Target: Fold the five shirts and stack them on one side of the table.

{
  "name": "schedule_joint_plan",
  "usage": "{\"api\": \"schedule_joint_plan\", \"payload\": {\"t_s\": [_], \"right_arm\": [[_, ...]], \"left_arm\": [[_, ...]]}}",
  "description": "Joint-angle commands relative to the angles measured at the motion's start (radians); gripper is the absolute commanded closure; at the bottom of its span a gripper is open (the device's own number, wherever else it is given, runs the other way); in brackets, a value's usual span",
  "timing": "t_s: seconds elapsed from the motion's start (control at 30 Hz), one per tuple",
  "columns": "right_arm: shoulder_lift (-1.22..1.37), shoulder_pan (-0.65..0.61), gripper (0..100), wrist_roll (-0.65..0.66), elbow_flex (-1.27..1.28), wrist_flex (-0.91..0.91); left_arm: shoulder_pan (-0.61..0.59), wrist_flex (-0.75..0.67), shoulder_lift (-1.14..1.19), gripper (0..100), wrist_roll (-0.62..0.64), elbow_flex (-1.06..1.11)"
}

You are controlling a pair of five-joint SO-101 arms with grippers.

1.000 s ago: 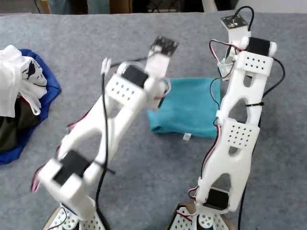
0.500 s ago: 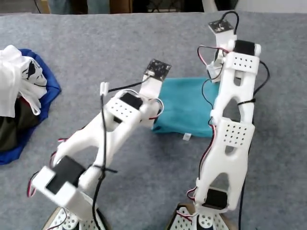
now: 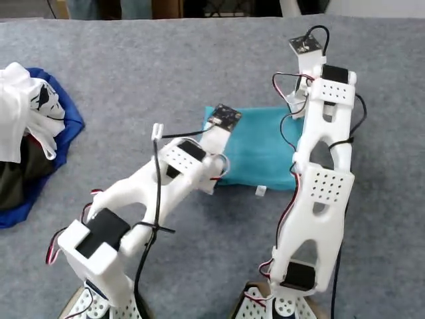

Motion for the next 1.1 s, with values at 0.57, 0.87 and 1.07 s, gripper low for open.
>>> {"api": "schedule_joint_plan", "payload": {"t_s": [0.57,0.87,1.07], "right_arm": [[0.082,0.006,98.4,-0.002,-0.386,0.198],[0.272,0.018,98.4,-0.003,-0.386,0.135],[0.298,0.031,98.4,-0.006,-0.446,0.127]], "left_arm": [[0.027,0.160,-0.213,97,0.006,-0.163],[0.058,0.051,-0.005,97,0.069,-0.065],[0.084,0.115,0.072,97,0.064,-0.131]]}}
